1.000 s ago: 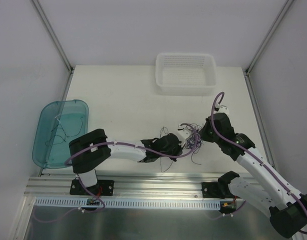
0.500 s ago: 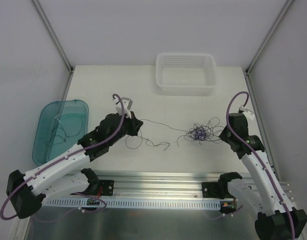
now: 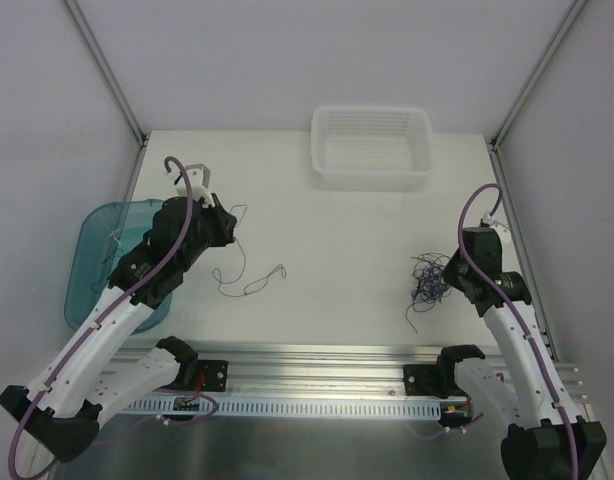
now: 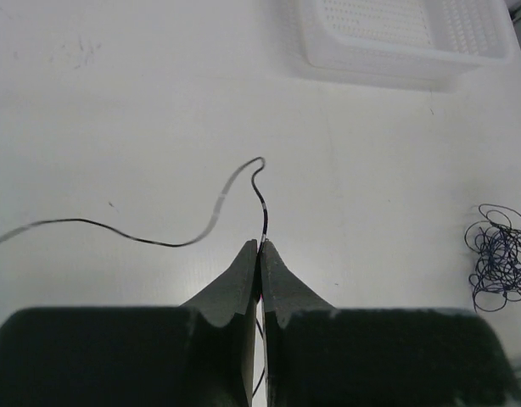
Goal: Untangle the cables
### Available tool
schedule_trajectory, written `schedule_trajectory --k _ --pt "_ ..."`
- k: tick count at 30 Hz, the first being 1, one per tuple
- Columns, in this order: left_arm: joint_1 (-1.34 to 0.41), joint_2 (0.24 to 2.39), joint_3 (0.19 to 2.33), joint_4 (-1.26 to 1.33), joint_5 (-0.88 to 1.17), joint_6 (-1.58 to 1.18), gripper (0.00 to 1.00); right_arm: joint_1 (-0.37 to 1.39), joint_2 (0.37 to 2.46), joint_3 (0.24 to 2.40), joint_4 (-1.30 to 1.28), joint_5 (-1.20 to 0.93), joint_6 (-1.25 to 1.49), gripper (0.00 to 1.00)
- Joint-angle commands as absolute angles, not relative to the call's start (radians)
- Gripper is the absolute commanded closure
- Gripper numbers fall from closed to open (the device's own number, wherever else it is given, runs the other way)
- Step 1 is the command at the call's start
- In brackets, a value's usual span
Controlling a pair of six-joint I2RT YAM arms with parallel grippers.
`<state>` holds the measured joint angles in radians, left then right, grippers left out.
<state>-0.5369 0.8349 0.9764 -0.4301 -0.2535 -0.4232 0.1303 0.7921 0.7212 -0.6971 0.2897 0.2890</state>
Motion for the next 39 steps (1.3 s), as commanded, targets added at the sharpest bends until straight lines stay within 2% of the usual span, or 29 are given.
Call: schedule_trajectory --k 1,4,9,13,14,16,17,18,22,25,26,31,39 --pt "-0.535 0.894 1.006 -0.477 -0.154 -0.399 1.0 0.123 0.801 0.706 -0.649 0.171 0.264 0.99" --pt "-0.535 0.933 0.97 -0.465 -0.098 -0.426 1.0 0.127 0.81 0.681 -0.606 0.083 0.25 0.94" --pt "-0.537 0.986 0.862 -0.399 -0.054 -0.472 1.0 0.164 0.876 0.675 -0.572 0.012 0.222 0.77" --pt "-0.537 1.028 0.787 -0.371 -0.096 -0.531 1.0 0.25 0.879 0.681 -0.554 0.028 0.213 0.6" --pt "-0.537 1.043 0.773 -0.362 -0.121 -0.54 1.0 0.264 0.877 0.689 -0.554 0.032 0.212 0.52" --pt "-0.535 1.063 0.738 -0.333 -0.126 -0.563 0.98 0.3 0.871 0.696 -0.555 0.044 0.203 0.45" --pt "-0.535 1.09 0.732 -0.322 -0.111 -0.569 0.97 0.314 0.87 0.704 -0.56 0.049 0.201 0.36" --pt "-0.537 1.103 0.723 -0.315 -0.106 -0.574 0.96 0.327 0.868 0.71 -0.564 0.057 0.196 0.31" --pt "-0.546 1.176 0.703 -0.27 -0.123 -0.597 0.8 0.393 0.833 0.721 -0.578 0.075 0.186 0.09" --pt "-0.549 1.225 0.696 -0.249 -0.132 -0.6 0.7 0.426 0.807 0.719 -0.581 0.066 0.179 0.01" --pt "-0.552 1.235 0.693 -0.244 -0.143 -0.601 0.62 0.437 0.792 0.716 -0.58 0.058 0.179 0.0" --pt "-0.569 1.307 0.69 -0.221 -0.166 -0.603 0.42 0.459 0.744 0.7 -0.578 0.032 0.176 0.0" --pt "-0.601 1.439 0.716 -0.207 -0.222 -0.604 0.4 0.462 0.726 0.673 -0.563 0.009 0.179 0.01"
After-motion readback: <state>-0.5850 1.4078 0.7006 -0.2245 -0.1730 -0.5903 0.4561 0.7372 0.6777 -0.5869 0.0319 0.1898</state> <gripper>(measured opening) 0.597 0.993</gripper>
